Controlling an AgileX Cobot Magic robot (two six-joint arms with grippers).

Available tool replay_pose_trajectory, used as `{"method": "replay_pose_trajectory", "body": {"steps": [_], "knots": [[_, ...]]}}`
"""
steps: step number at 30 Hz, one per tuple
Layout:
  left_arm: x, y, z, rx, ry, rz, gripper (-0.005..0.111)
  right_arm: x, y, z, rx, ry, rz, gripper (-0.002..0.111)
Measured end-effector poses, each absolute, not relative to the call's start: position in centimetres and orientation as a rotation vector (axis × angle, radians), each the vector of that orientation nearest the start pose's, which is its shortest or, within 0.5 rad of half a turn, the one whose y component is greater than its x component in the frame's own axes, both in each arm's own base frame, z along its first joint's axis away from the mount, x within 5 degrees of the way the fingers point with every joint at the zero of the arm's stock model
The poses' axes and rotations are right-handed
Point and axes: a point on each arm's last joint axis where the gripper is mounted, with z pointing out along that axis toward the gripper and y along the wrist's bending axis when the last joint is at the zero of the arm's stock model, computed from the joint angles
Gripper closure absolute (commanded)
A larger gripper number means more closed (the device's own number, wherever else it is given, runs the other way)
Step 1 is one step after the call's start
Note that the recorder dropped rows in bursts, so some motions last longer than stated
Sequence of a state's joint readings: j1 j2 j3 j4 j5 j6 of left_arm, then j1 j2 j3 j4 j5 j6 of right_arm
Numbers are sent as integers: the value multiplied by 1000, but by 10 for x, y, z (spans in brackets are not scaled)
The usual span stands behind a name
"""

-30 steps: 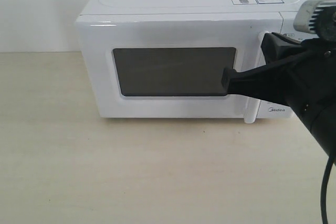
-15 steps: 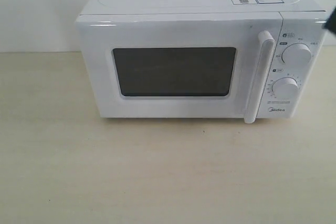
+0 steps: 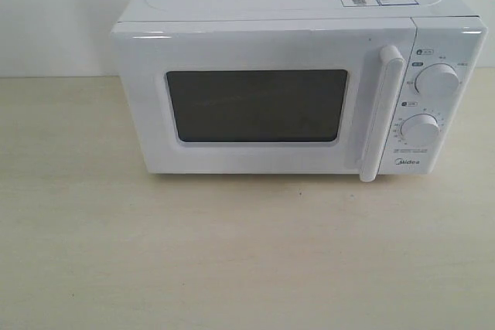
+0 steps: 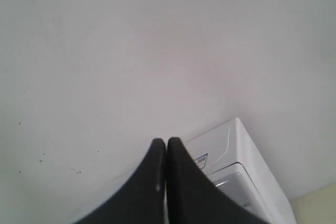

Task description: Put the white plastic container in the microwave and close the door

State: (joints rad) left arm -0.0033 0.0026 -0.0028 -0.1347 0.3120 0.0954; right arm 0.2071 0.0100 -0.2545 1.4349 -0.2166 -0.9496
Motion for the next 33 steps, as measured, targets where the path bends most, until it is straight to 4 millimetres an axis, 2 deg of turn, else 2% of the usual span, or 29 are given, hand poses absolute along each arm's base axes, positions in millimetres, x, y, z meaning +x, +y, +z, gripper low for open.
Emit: {"method": "replay_pose_trajectory", "body": {"steps": [13,18,20,22,28,33], "knots": [[54,-4,186,3,1793,-63,103,37,-6,291,300,1218,476,108],[54,-4,186,3,1793,-63,103,44,-1,270,174,1283,368,108],[54,-4,186,3,1793,-63,103,47,6,257,19,1341,295,108],[54,-4,186,3,1793,-63,103,49,10,247,-47,1405,272,108],[54,-4,186,3,1793,-63,103,55,11,205,-78,1627,218,108],[54,-4,186,3,1793,-63,103,55,10,196,-77,1692,214,108]]}}
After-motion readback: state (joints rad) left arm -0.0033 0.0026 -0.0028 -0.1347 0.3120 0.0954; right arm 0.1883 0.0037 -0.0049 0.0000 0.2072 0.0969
